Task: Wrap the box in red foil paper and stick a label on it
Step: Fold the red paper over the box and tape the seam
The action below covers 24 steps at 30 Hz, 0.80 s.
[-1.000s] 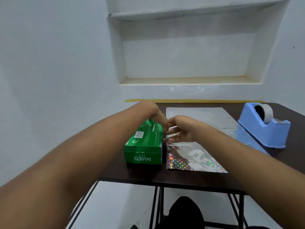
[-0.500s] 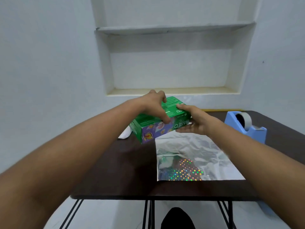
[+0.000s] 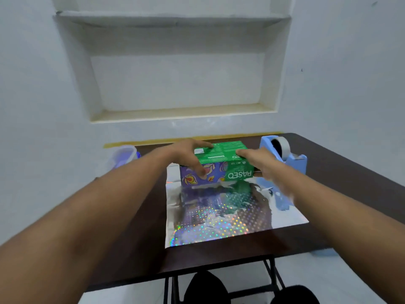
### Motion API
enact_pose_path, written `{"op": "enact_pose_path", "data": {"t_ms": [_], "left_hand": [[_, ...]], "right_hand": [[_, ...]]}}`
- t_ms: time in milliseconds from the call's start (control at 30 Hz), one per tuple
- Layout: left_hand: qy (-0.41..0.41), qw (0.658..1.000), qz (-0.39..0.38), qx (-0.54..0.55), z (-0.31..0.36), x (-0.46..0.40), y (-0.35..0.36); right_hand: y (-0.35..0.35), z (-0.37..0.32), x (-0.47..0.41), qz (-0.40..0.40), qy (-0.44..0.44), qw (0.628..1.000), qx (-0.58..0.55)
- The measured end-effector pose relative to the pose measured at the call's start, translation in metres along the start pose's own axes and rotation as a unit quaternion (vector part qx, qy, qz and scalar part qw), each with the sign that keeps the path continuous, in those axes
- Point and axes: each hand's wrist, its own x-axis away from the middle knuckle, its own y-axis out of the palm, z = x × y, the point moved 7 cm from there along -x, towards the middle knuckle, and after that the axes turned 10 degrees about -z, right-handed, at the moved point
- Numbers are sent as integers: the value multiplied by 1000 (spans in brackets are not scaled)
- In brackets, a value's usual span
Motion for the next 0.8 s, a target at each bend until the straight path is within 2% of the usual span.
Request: {"op": "enact_pose_path", "data": {"t_ms": [367,533,600,667,733,800], "left_hand": [[-4,1000,-18,-12,-25,-22,19],[-1,999,-52,9,-21,-23,14],[-6,995,-24,94,-21,-27,3],[-28,988,43,145,-28,-39,-15],[-62,989,70,117,-37,-55,-27],[-95,992,54,64,-47,-75,-30]], "right_hand": [[2,8,-11,31,-18,989,144],[3,-3,-9,13,-39,975,216],[6,-10,-8,9,-60,963,264],[10,-27,-5,15,-115,948,296],[22,-49,-3,-26,-192,928,319],[41,-62,-3,-107,-230,874,414]]}}
